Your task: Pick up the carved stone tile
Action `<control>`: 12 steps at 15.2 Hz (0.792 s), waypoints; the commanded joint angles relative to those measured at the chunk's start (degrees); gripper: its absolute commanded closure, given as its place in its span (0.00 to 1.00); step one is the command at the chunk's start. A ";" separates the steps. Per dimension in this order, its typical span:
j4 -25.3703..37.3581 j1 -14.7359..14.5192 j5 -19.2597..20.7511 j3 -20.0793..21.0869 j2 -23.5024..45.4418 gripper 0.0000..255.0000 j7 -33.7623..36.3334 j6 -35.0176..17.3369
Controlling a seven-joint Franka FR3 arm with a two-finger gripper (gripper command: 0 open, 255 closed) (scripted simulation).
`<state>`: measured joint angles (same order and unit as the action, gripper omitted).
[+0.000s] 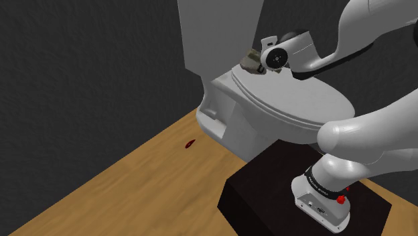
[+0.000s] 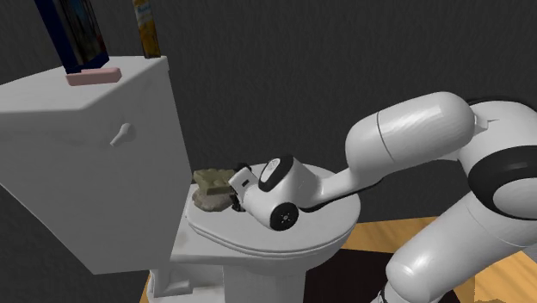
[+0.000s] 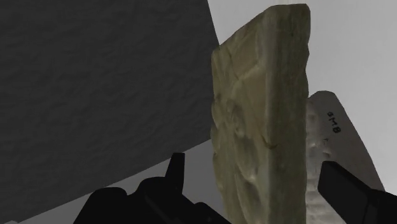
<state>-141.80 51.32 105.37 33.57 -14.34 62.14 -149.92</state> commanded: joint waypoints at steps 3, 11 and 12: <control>-0.57 0.02 3.95 0.74 2.44 0.00 4.20 2.31; -0.55 0.04 4.61 0.85 3.03 1.00 4.82 2.76; -0.56 0.06 4.68 0.83 3.04 1.00 4.87 2.75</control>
<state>-142.24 51.39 110.07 34.37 -11.42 66.96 -147.08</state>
